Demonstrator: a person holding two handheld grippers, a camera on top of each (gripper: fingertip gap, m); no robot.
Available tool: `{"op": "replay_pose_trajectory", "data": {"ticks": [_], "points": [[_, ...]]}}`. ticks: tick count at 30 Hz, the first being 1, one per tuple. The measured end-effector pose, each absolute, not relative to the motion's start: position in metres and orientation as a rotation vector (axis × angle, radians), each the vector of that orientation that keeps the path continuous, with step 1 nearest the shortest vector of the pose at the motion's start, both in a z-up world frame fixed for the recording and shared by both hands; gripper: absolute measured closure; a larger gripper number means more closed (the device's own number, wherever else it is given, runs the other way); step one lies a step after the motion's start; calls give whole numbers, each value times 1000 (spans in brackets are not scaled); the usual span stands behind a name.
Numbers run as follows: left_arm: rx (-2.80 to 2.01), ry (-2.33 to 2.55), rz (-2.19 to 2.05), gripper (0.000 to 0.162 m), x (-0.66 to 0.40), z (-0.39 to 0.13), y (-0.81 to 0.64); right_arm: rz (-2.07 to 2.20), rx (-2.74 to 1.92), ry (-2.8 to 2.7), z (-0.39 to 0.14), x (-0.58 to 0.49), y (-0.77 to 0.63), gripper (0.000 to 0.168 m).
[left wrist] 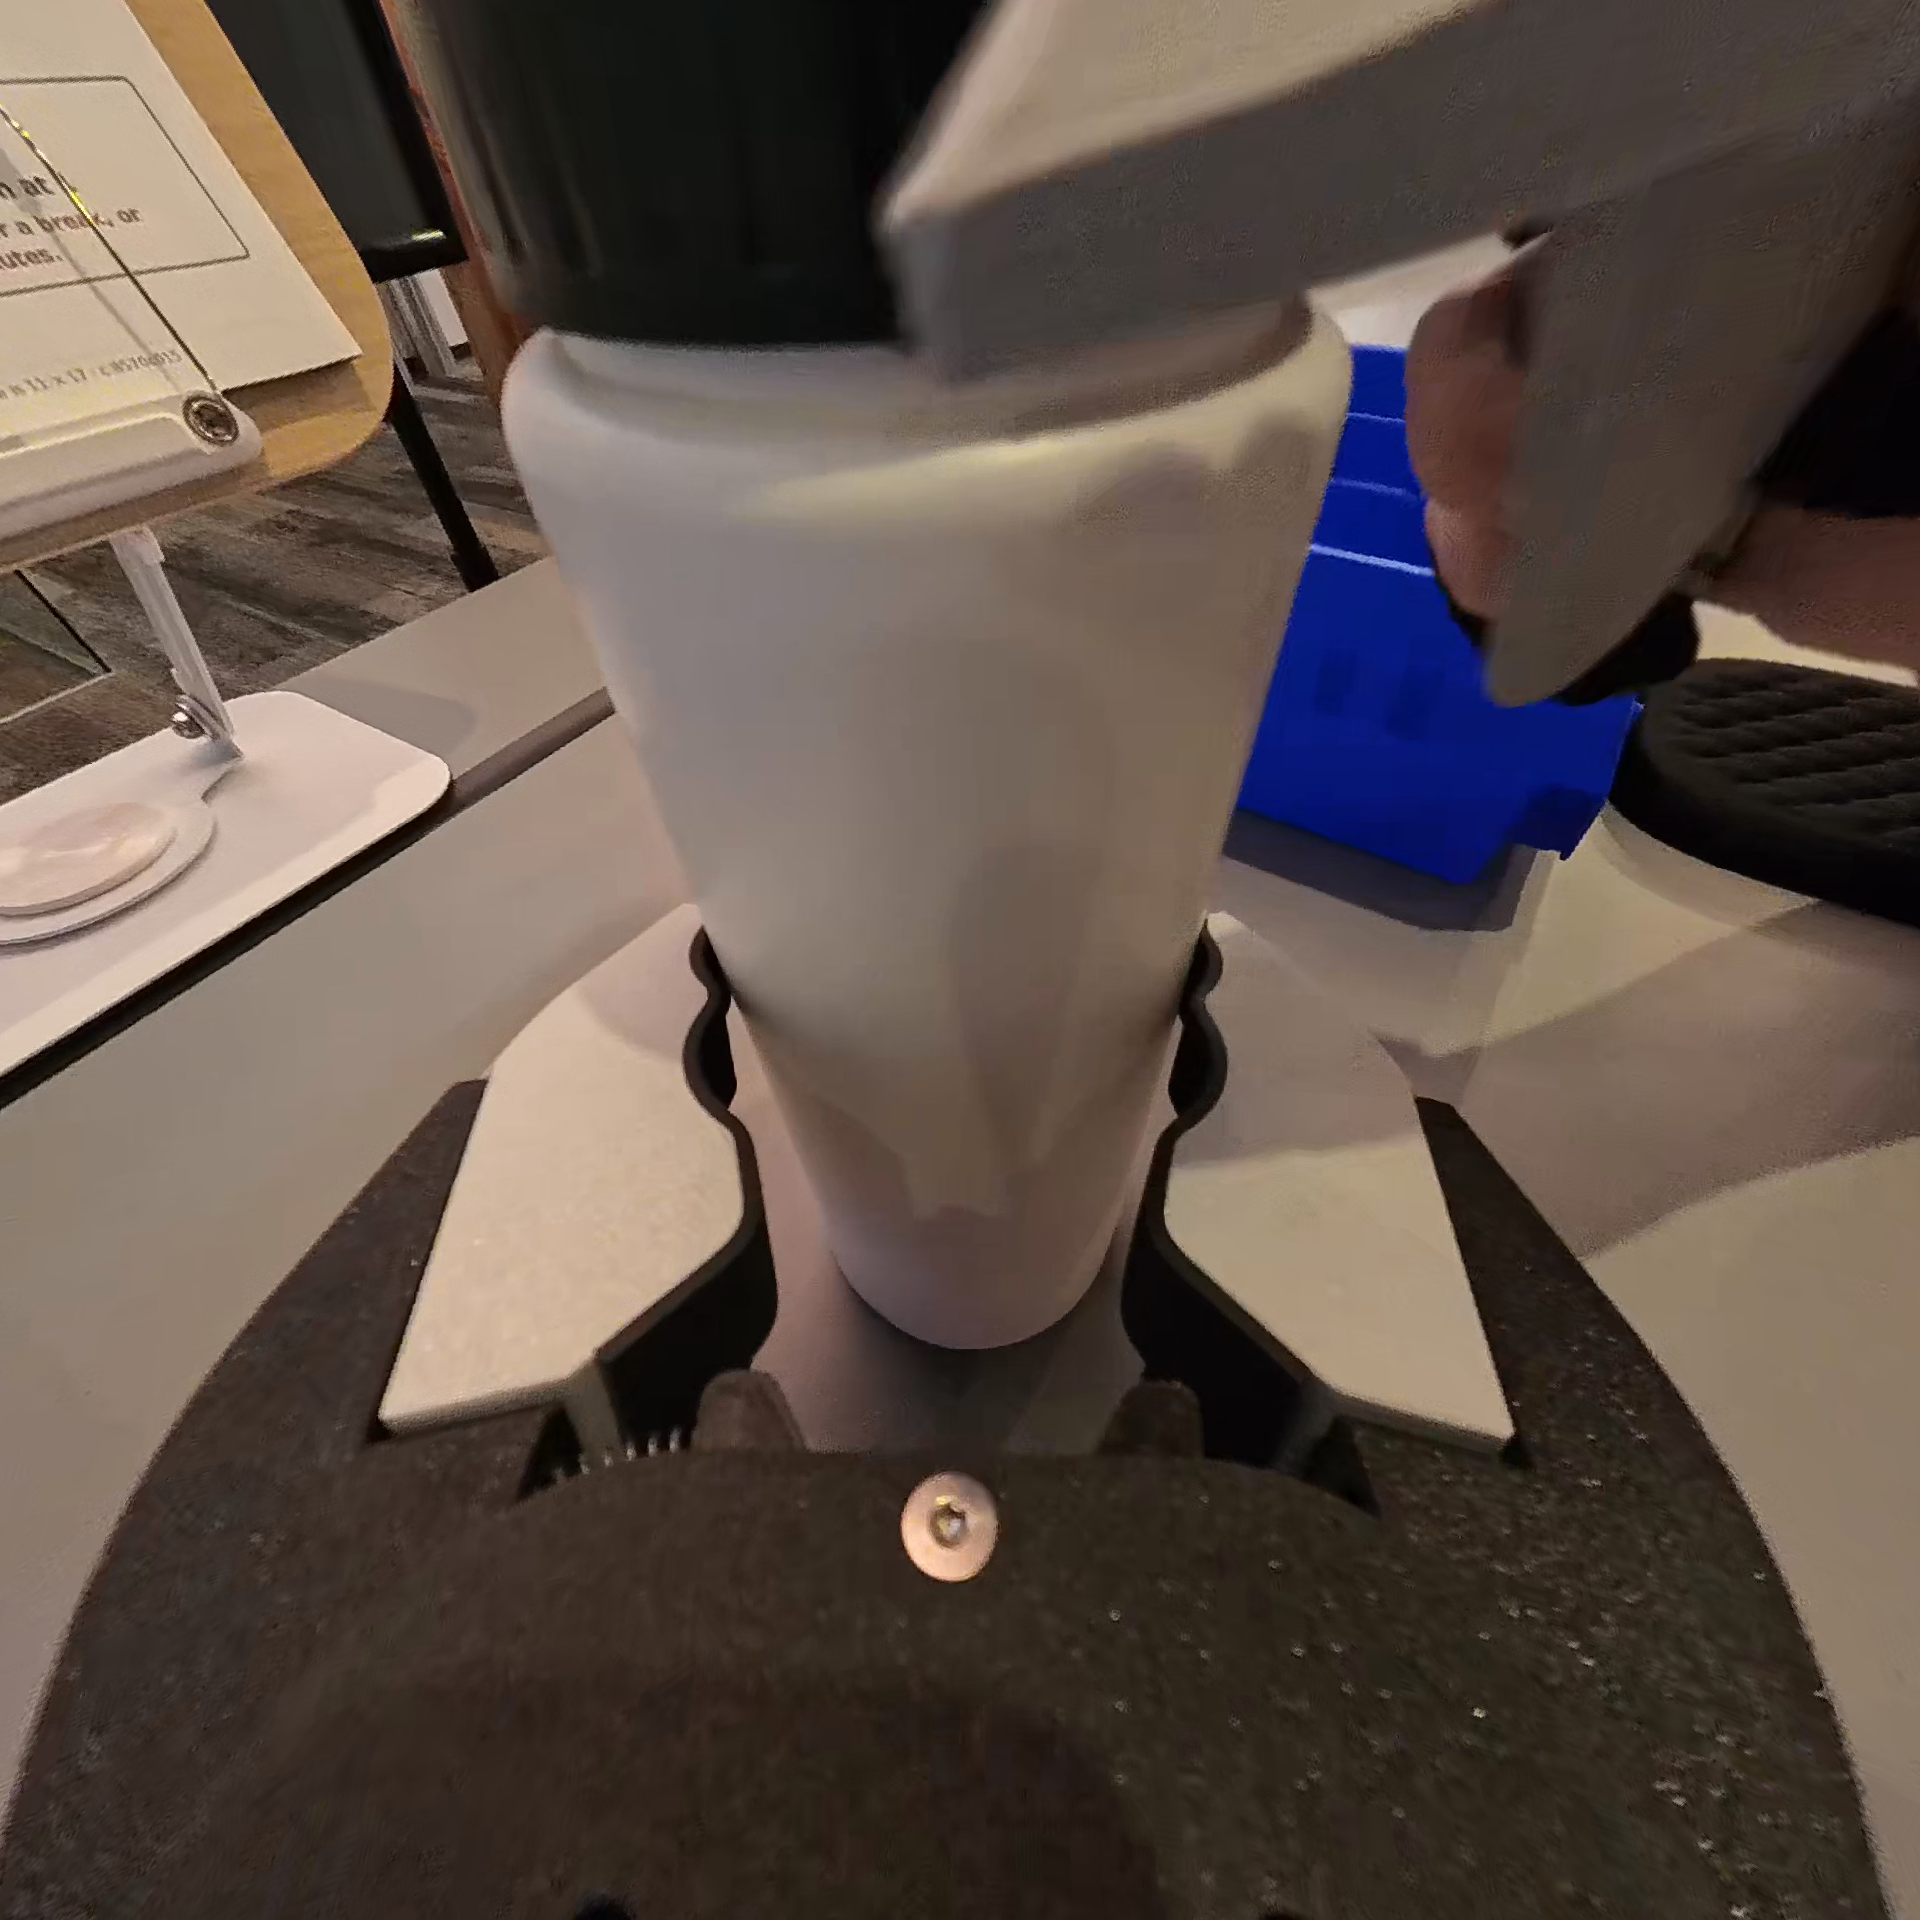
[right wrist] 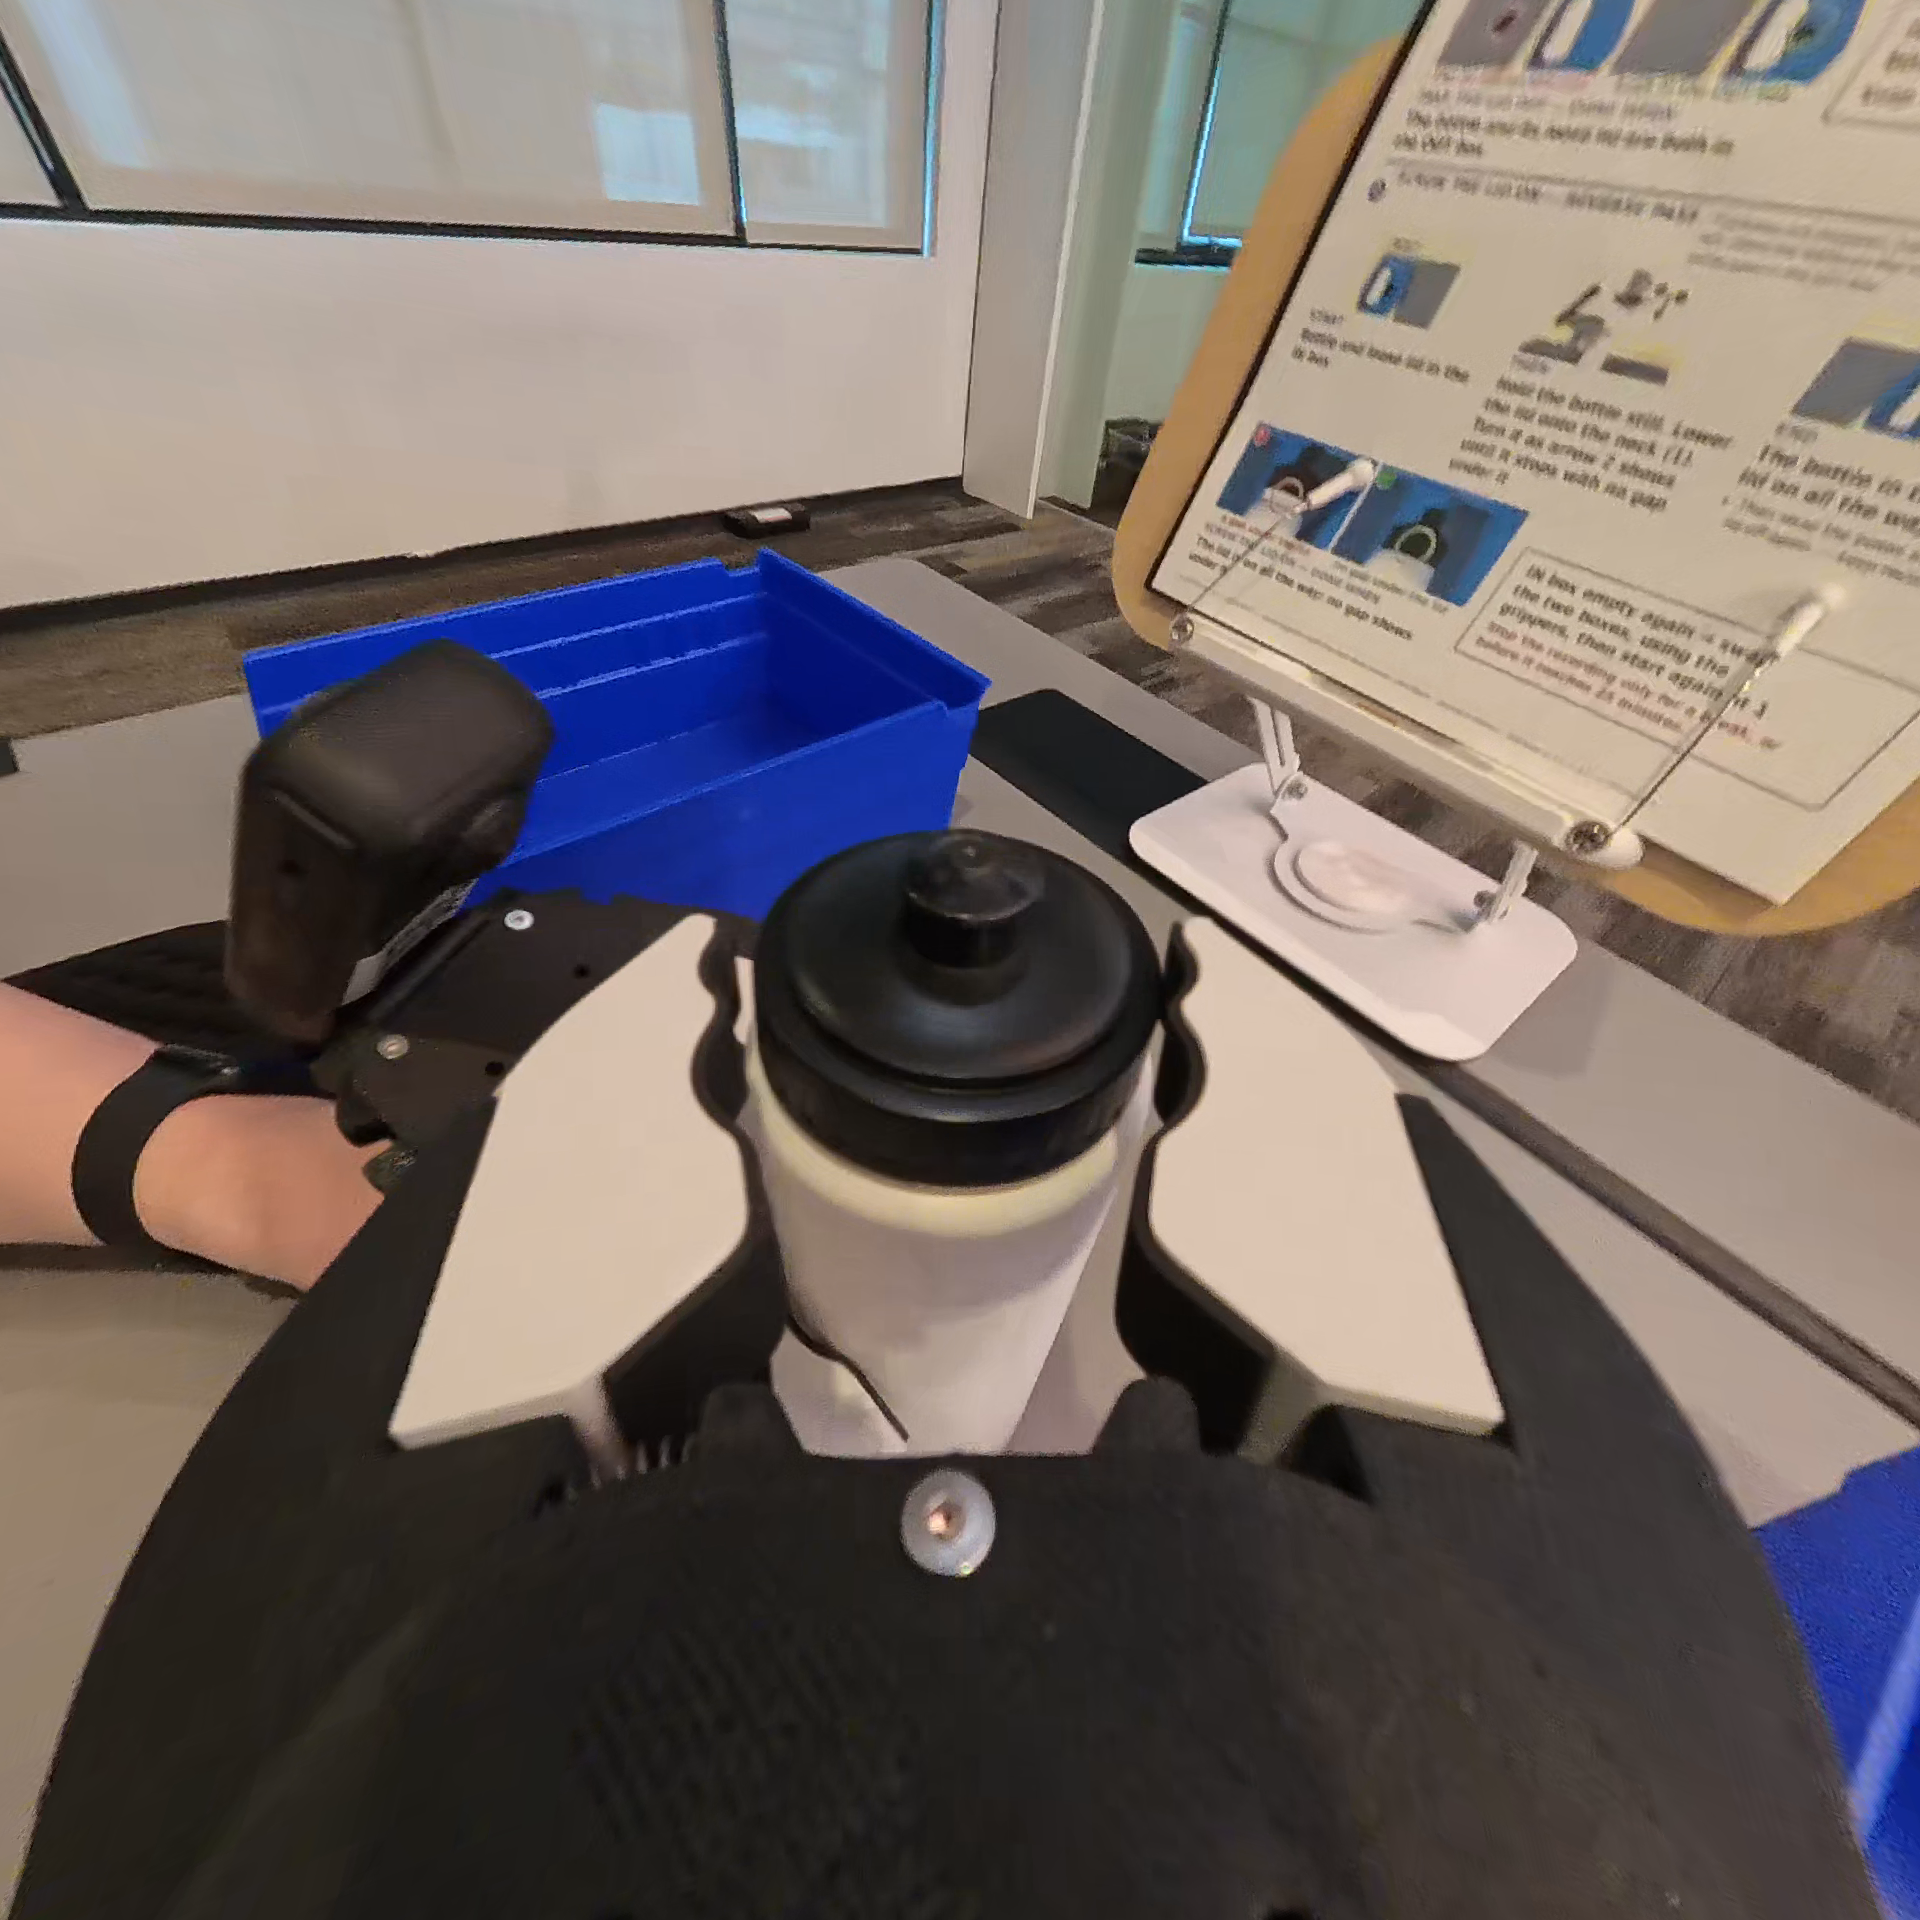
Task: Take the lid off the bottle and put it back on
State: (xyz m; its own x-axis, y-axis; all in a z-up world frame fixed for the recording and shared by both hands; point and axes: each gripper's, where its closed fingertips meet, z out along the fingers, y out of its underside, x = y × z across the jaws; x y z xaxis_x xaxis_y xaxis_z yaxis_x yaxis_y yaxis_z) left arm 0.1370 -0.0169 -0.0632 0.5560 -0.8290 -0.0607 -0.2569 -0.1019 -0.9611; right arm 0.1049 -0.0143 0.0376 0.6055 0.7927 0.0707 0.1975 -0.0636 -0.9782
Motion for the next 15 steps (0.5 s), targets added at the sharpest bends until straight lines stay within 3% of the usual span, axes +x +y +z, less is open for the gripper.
{"op": "replay_pose_trajectory", "data": {"ticks": [15], "points": [[-1513, 1188, -865, 78, 160, -63, -54, 1194, -1290, -1345, 39, 121, -58, 92]]}}
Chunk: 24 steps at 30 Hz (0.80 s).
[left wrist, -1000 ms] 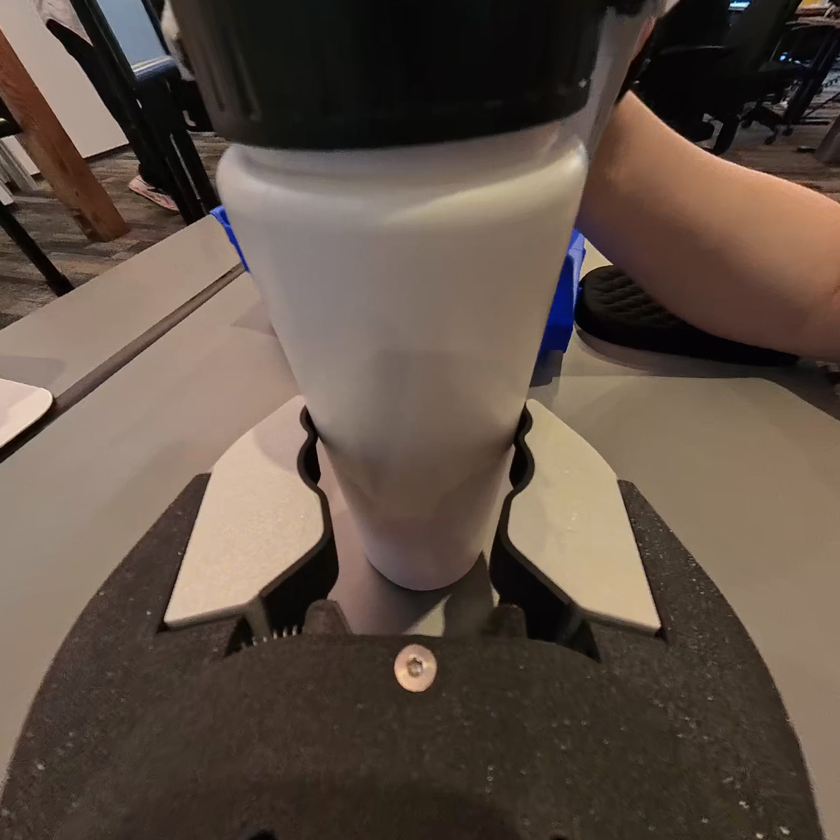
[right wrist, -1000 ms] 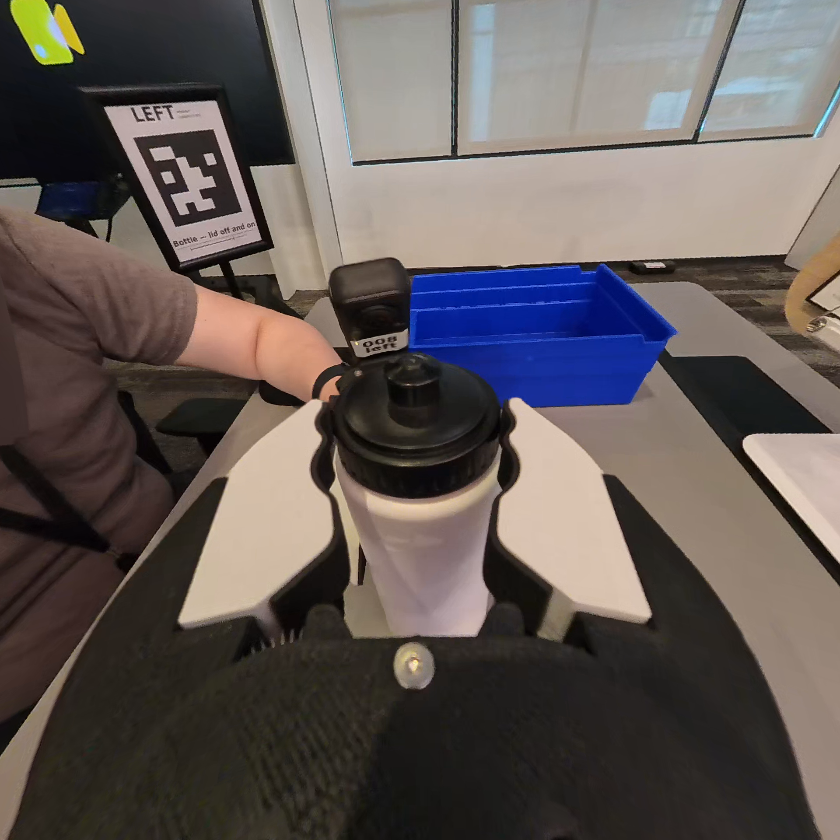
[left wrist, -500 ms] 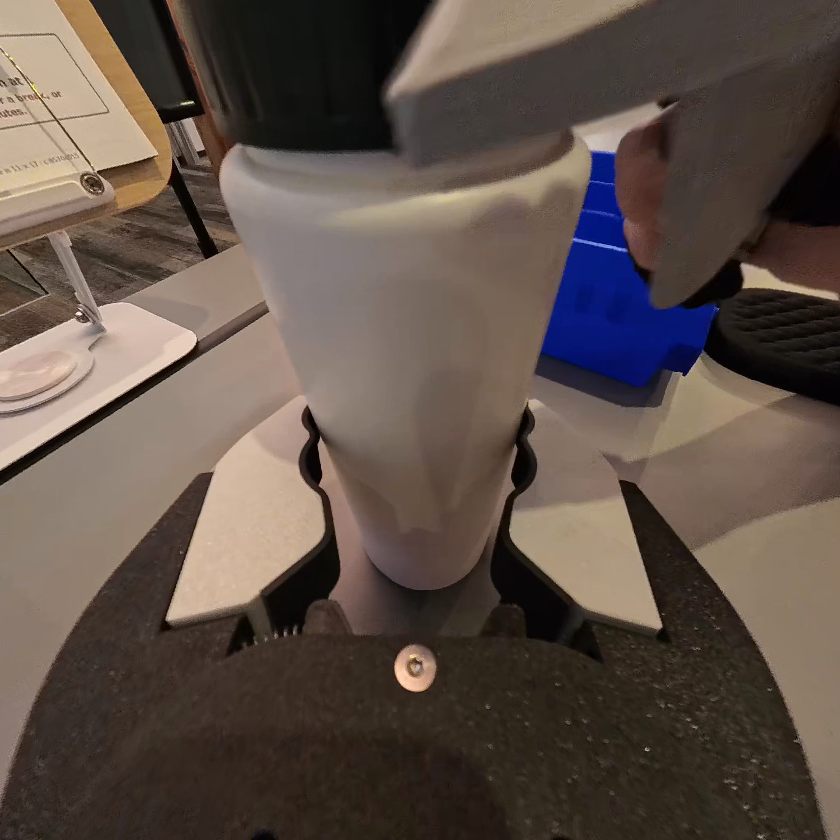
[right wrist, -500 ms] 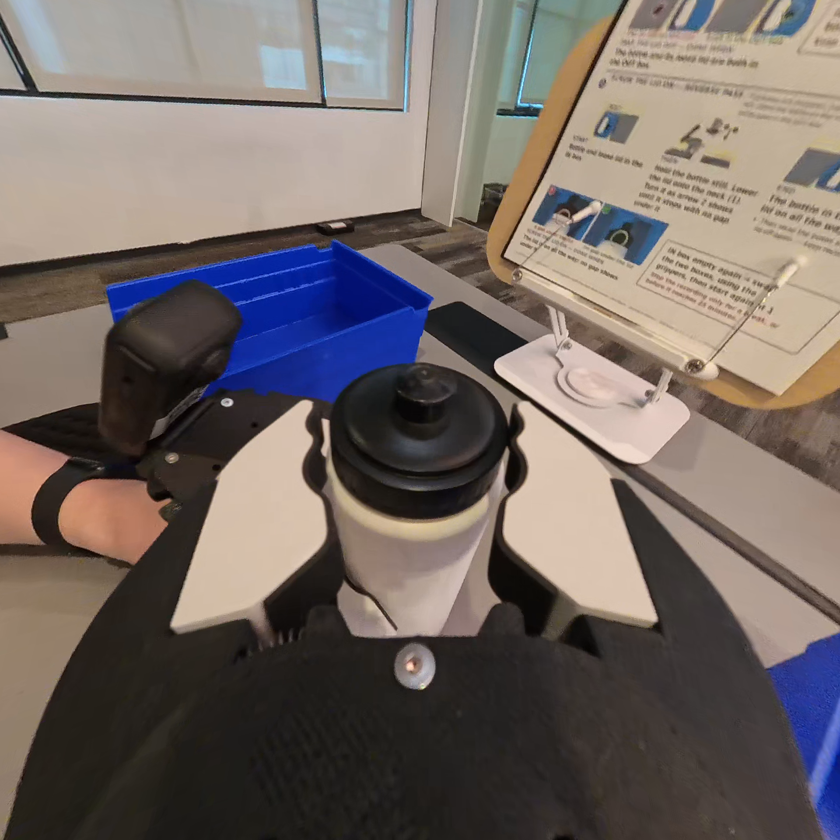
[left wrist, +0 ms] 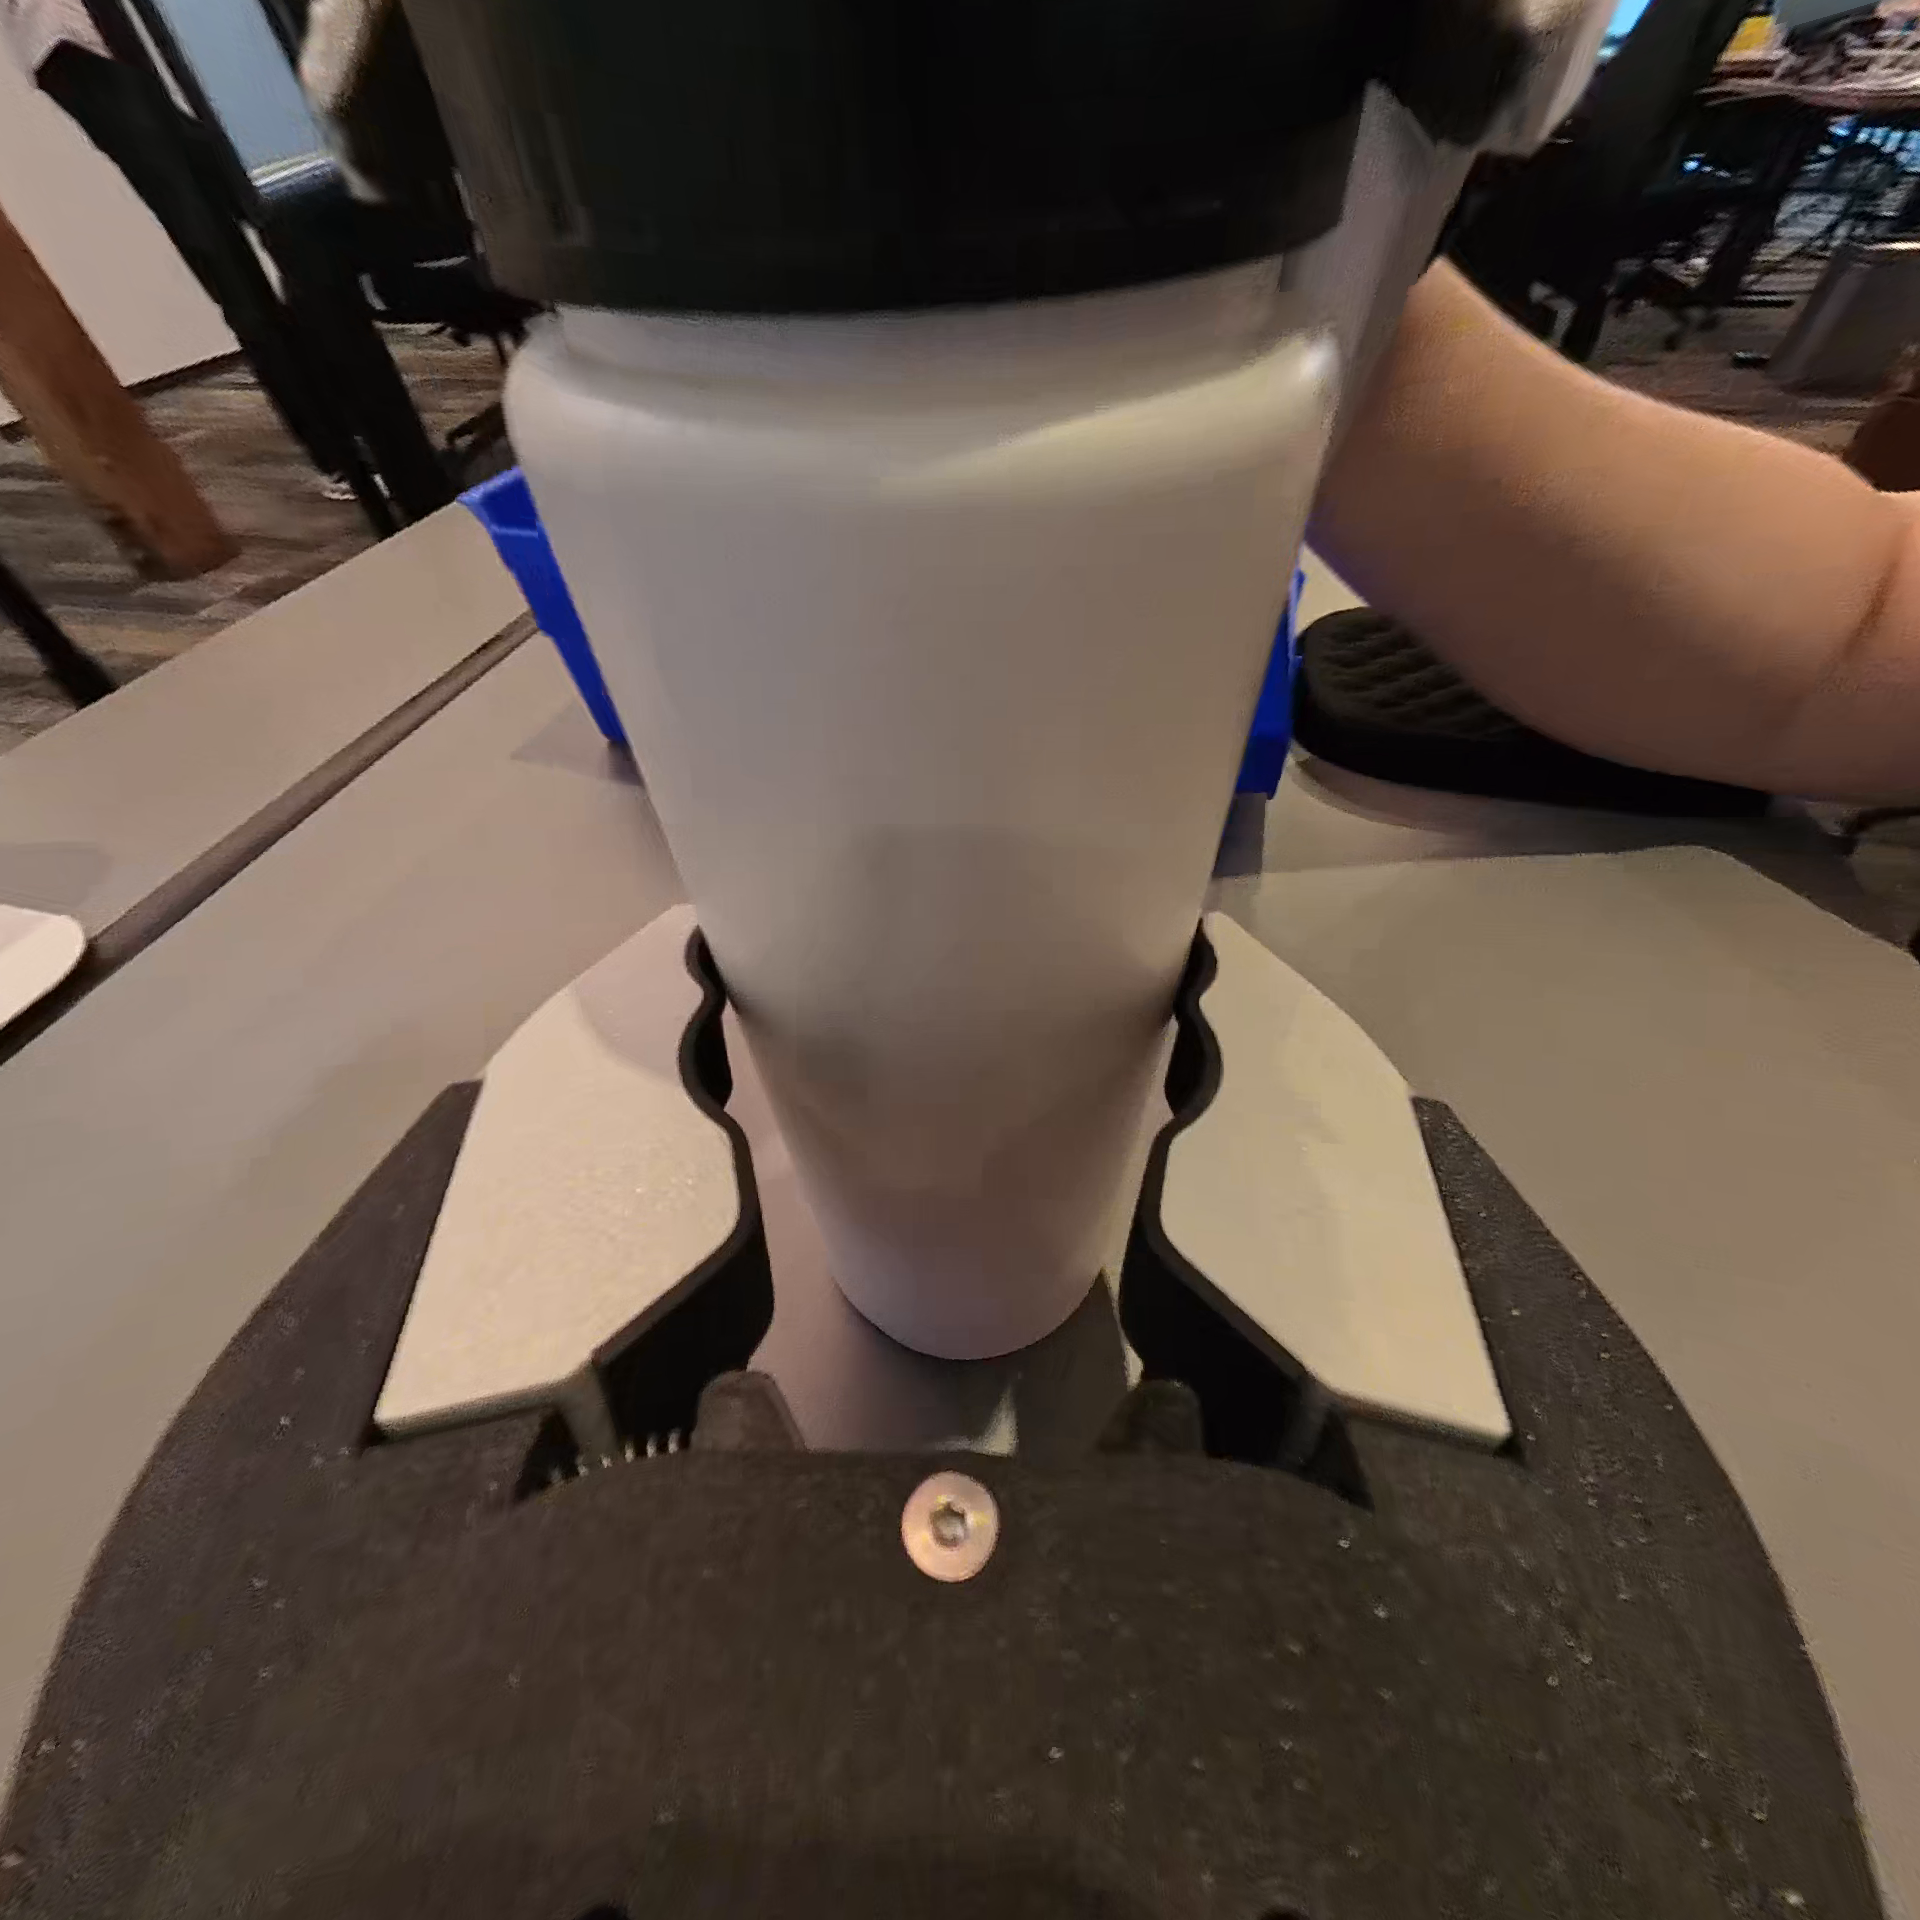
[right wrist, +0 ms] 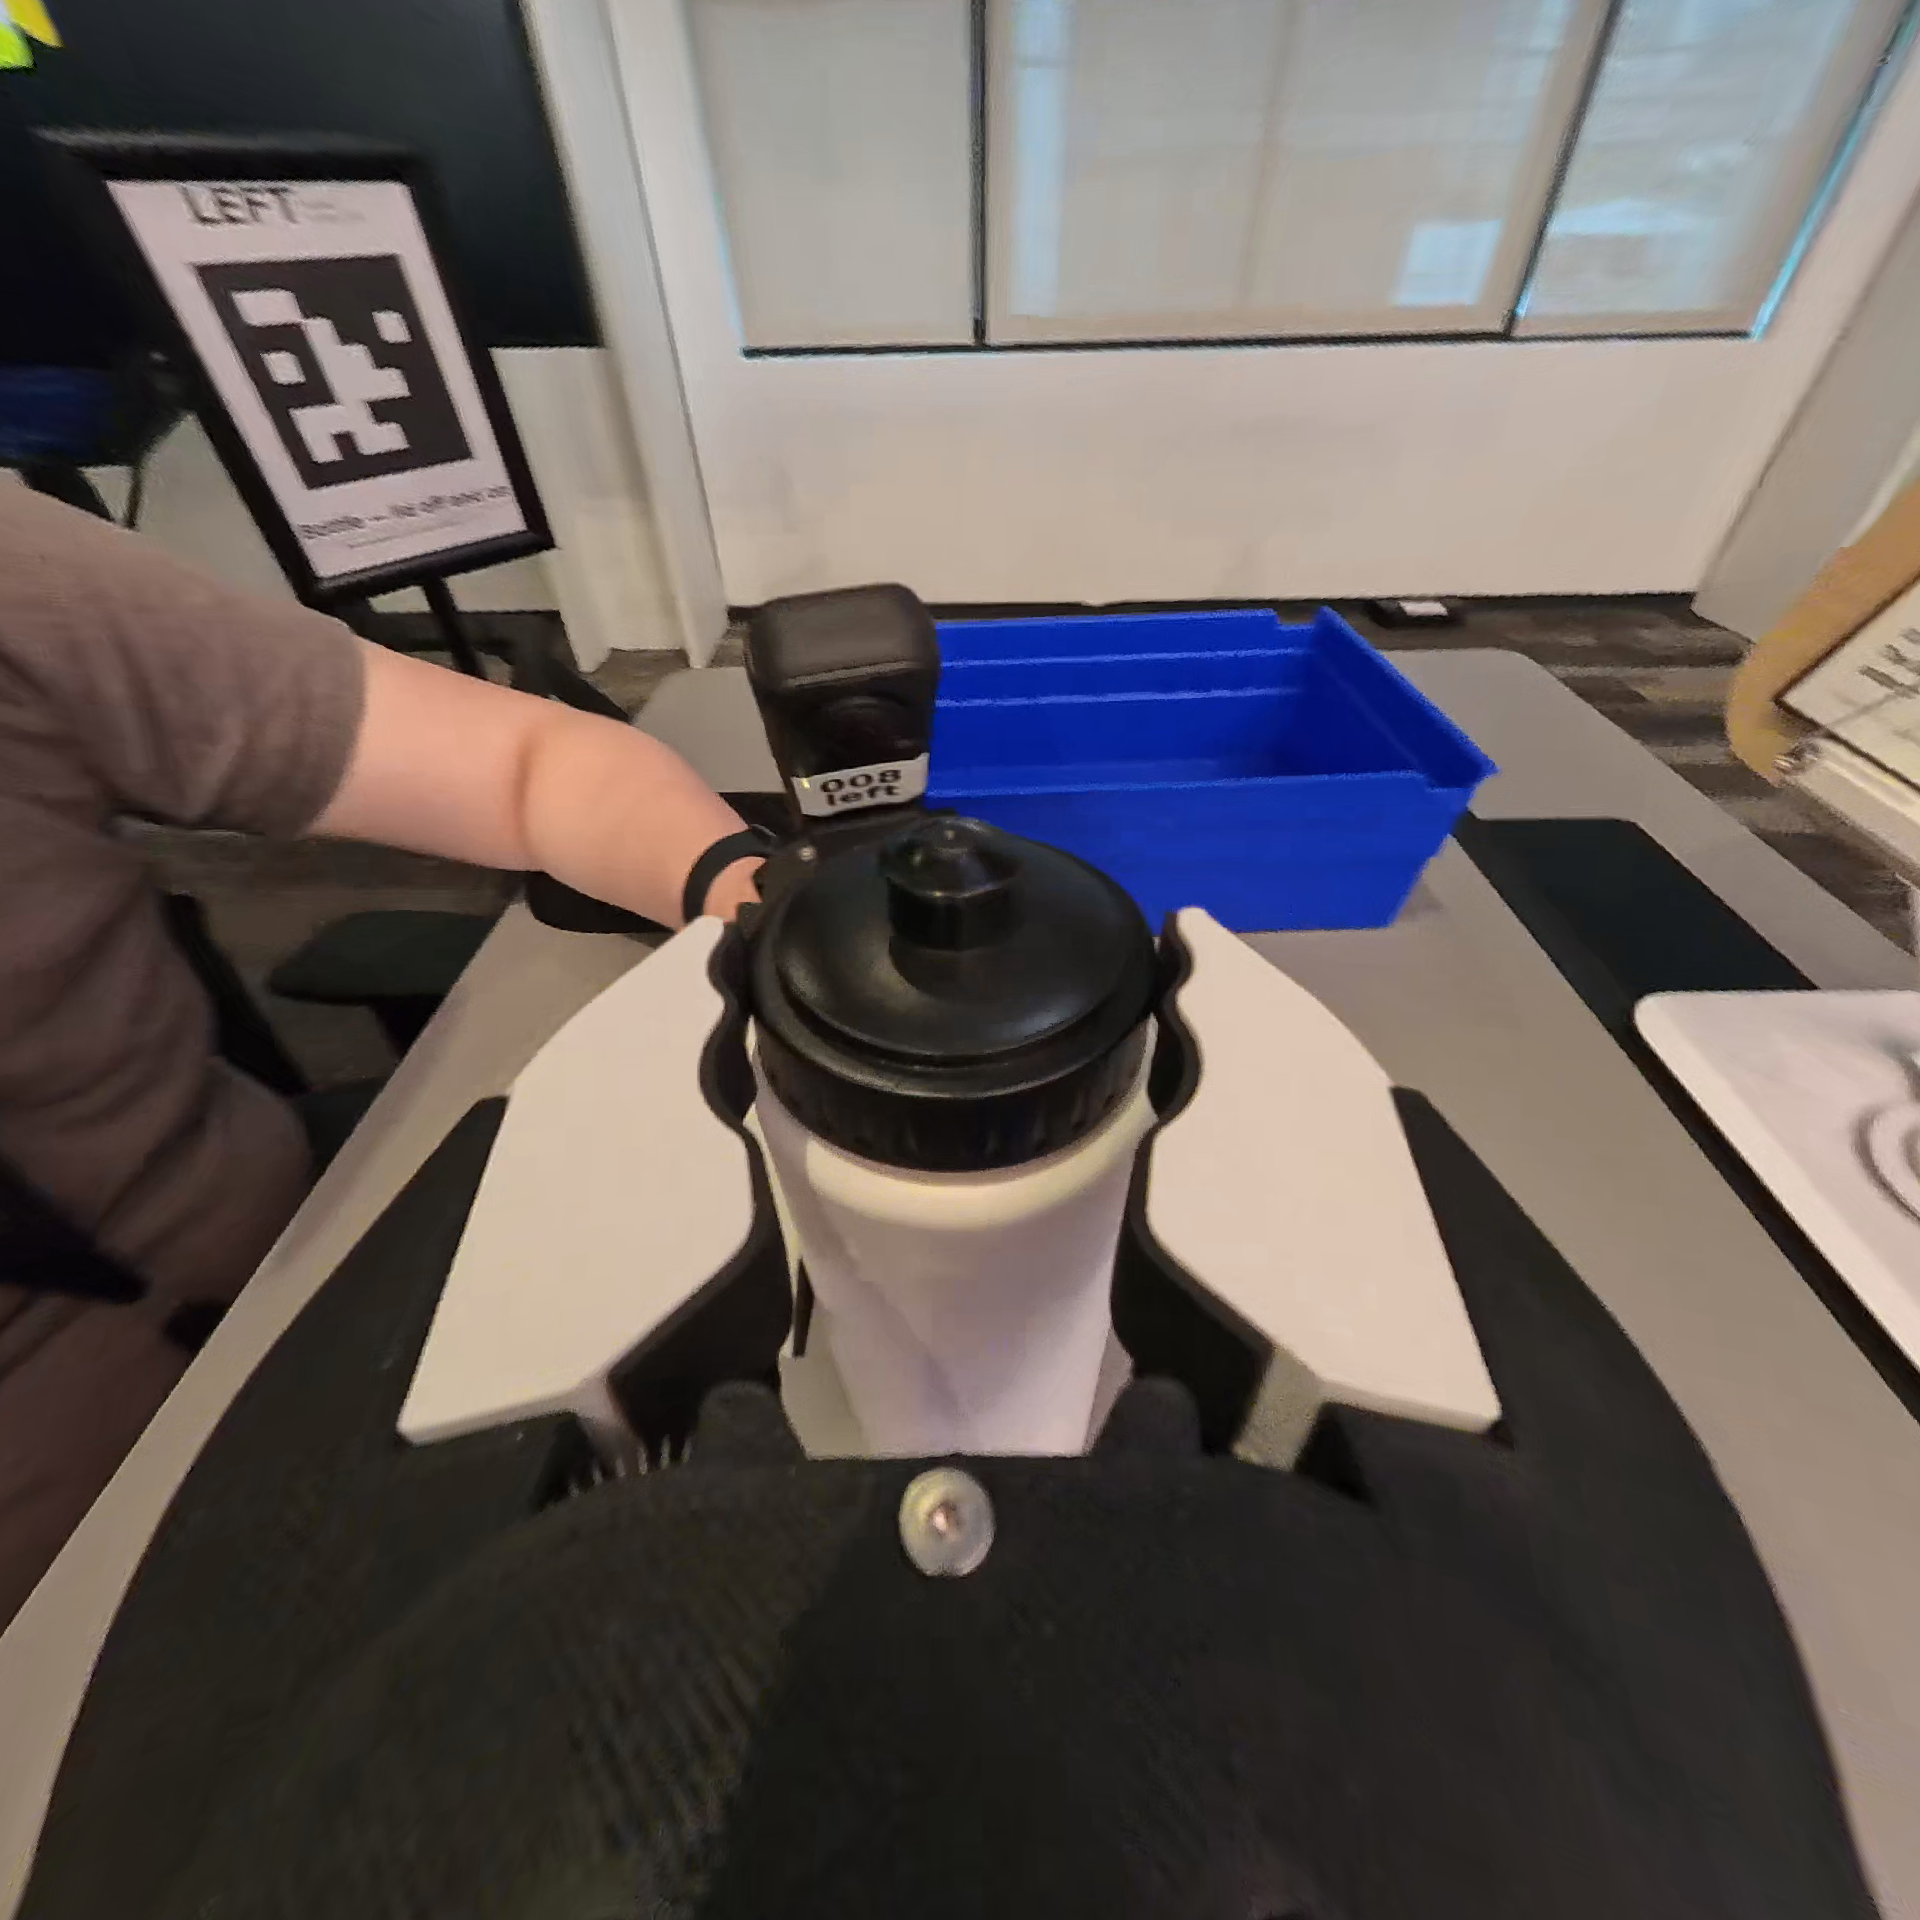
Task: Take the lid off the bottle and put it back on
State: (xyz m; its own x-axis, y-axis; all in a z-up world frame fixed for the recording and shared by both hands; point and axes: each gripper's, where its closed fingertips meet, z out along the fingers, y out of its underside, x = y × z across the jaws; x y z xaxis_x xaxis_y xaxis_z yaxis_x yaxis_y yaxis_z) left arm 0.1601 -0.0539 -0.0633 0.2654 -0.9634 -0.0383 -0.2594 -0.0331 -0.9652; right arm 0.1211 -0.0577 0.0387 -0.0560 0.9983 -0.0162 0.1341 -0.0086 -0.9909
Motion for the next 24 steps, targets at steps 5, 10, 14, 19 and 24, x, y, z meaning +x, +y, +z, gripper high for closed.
{"op": "replay_pose_trajectory", "data": {"ticks": [5, 10, 14, 19, 24], "points": [[-1546, 1119, -805, 78, 156, -63, -44, 1121, -1311, -1248, 44, 117, -45, 86], [-1596, 986, -707, 78, 143, -62, -25, 861, -1460, -860, 65, 119, -13, 79], [-1623, 937, -655, 78, 137, -62, -18, 733, -1530, -743, 57, 112, -15, 79], [-1636, 931, -641, 78, 136, -63, -17, 656, -1584, -767, 36, 104, -12, 91], [-1632, 962, -673, 78, 136, -63, -18, 796, -1573, -952, 34, 102, -17, 91]]}}
